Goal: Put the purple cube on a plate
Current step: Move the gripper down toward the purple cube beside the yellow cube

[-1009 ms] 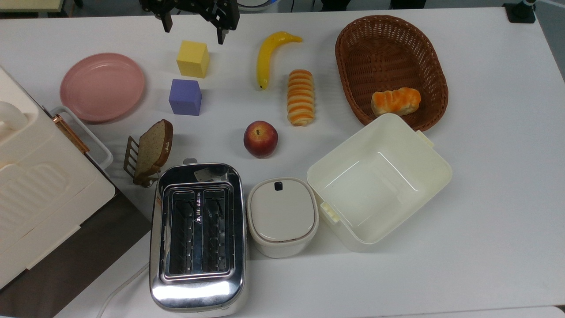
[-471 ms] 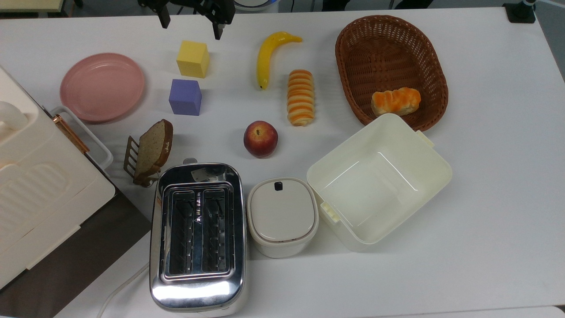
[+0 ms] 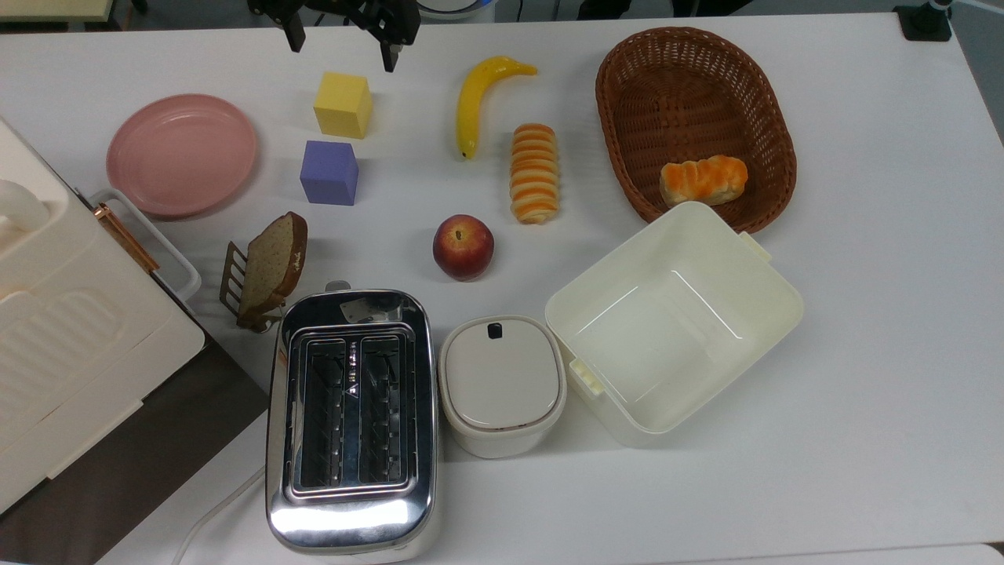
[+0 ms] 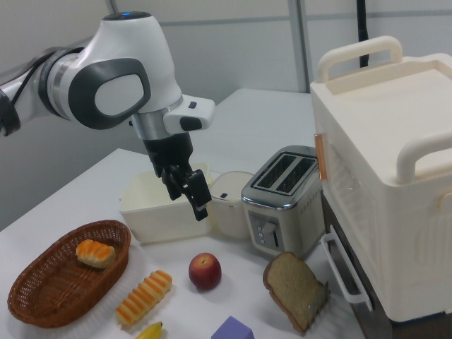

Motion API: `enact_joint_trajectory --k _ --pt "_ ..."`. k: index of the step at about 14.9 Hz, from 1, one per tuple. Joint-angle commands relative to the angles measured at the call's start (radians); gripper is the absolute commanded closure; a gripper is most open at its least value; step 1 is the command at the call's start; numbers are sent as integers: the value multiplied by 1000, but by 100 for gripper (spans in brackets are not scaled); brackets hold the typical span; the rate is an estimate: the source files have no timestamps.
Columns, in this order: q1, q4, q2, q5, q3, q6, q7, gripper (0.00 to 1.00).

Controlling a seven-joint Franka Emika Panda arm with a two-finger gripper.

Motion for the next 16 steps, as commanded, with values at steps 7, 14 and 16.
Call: enact_joint_trajectory --k 7,14,16 --pt "-3 -24 -28 19 -2 -74 -18 0" --pt "-41 -382 -233 10 -5 94 -77 0" --pt "-67 -558 -305 10 -5 305 -75 0"
